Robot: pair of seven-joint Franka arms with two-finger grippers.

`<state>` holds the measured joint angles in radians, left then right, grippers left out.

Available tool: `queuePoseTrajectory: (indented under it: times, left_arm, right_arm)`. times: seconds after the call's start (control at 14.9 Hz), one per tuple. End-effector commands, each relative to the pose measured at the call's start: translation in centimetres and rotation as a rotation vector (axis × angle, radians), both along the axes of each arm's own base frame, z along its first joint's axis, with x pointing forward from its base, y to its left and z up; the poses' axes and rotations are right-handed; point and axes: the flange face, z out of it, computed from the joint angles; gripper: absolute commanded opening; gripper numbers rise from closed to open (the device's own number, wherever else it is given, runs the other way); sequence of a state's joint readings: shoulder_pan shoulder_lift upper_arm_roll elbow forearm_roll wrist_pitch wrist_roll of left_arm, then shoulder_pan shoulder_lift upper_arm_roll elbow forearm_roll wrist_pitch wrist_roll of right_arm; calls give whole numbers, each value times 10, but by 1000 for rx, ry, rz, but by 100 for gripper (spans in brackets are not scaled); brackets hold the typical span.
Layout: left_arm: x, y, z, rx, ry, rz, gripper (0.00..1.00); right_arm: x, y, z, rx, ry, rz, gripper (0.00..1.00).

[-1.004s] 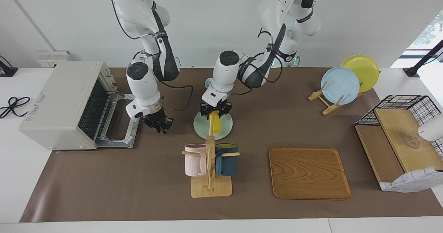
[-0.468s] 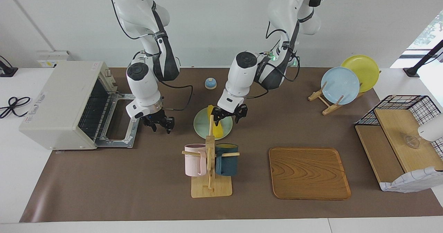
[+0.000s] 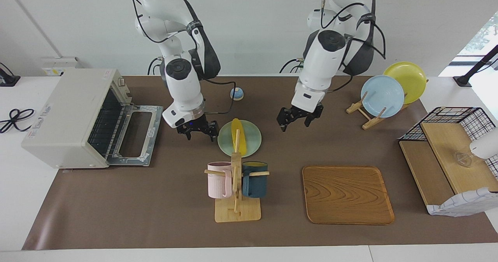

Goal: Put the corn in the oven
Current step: 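Take the corn with the right gripper while the left gripper withdraws, then carry the corn with the right gripper into the open toaster oven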

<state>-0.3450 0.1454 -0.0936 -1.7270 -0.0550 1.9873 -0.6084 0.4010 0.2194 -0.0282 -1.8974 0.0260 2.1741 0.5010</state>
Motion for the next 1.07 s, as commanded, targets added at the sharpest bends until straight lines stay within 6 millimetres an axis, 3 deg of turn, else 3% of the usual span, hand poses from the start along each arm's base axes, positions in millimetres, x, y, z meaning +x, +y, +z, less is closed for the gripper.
queuePoseTrajectory:
  times: [0.0, 0.13, 0.2, 0.27, 0.4, 0.47, 0.6, 0.74, 0.8, 0.94, 1.0]
  left_arm:
    - [-4, 58, 44, 26, 18, -30, 100]
    - [-7, 94, 59, 44, 49, -57, 100]
    - [-11, 101, 66, 49, 51, -71, 100]
    - [-15, 105, 71, 53, 56, -71, 100]
    - [-23, 121, 83, 96, 64, -117, 100]
    - [-29, 127, 90, 109, 75, -152, 100]
    - [-37, 135, 98, 115, 90, -168, 100]
    - [-45, 135, 97, 124, 138, -207, 100]
    - [-48, 135, 94, 128, 166, -225, 100]
    - [-48, 134, 92, 128, 198, -243, 100]
    - [-46, 130, 102, 119, 178, -247, 100]
  right_arm:
    - [22, 74, 14, -10, 33, -41, 100]
    - [12, 131, -2, -10, 27, -39, 100]
    - [1, 158, -15, -7, 13, -35, 100]
    - [-7, 179, -26, 2, -5, -38, 100]
    - [-22, 201, -56, 36, -35, -80, 100]
    - [-30, 202, -67, 33, -30, -74, 100]
    - [-34, 201, -70, 27, -25, -69, 100]
    - [-40, 198, -80, 22, -21, -62, 100]
    - [-42, 196, -80, 18, -18, -36, 93]
    - [-46, 193, -85, 8, -10, -3, 60]
    - [-48, 191, -89, 4, -3, -1, 47]
